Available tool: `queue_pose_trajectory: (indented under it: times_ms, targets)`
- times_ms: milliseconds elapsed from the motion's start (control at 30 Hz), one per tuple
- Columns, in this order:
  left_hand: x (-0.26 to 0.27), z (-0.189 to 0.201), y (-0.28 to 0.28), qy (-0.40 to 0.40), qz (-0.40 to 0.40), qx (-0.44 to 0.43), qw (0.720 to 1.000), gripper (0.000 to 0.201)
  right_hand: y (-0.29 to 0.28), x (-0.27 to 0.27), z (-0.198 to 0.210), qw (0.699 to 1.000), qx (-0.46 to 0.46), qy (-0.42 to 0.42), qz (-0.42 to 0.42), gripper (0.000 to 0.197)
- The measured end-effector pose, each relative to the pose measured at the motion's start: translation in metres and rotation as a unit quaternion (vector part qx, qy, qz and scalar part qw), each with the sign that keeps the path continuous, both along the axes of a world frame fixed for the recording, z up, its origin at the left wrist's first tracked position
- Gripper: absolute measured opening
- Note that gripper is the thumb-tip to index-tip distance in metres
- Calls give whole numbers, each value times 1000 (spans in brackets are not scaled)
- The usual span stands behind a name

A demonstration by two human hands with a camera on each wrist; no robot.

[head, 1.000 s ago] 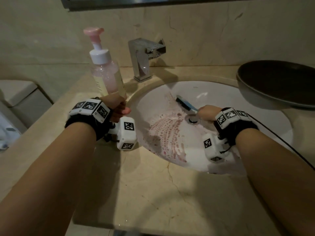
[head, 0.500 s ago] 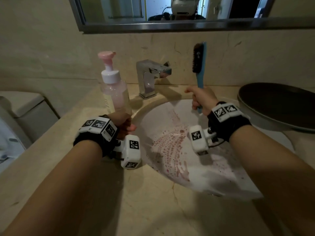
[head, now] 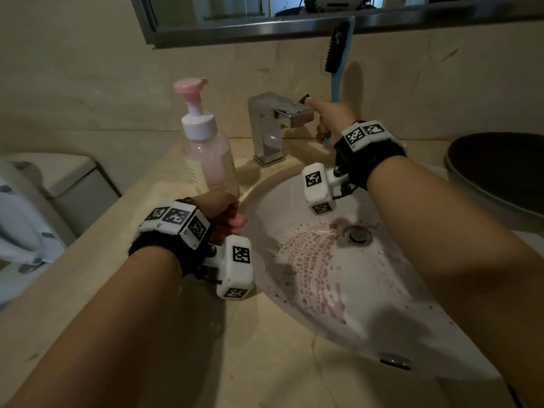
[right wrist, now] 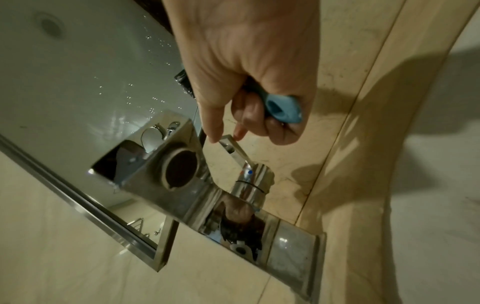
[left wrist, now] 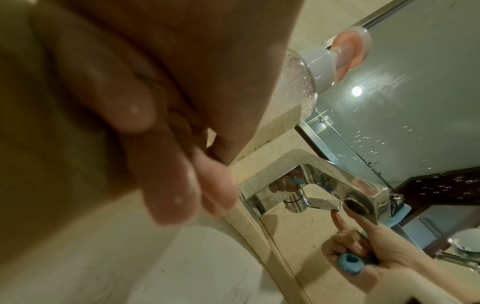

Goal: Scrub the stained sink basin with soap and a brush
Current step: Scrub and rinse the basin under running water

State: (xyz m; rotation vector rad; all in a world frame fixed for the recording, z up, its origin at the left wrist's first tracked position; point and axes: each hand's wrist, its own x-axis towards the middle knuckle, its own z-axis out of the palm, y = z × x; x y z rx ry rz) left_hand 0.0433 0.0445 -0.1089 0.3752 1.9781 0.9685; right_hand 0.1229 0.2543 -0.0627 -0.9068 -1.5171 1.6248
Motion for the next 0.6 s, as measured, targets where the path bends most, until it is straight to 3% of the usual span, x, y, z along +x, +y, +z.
queue_pose_trajectory:
  times_ms: [233, 600]
  targets:
    - [6, 6, 1, 53, 4, -42, 998, 36, 8, -9, -2, 999, 0, 19, -30, 29]
    - [5, 4, 1, 44, 10, -49, 998, 35, 18, -6, 4, 998, 17, -59, -19, 25]
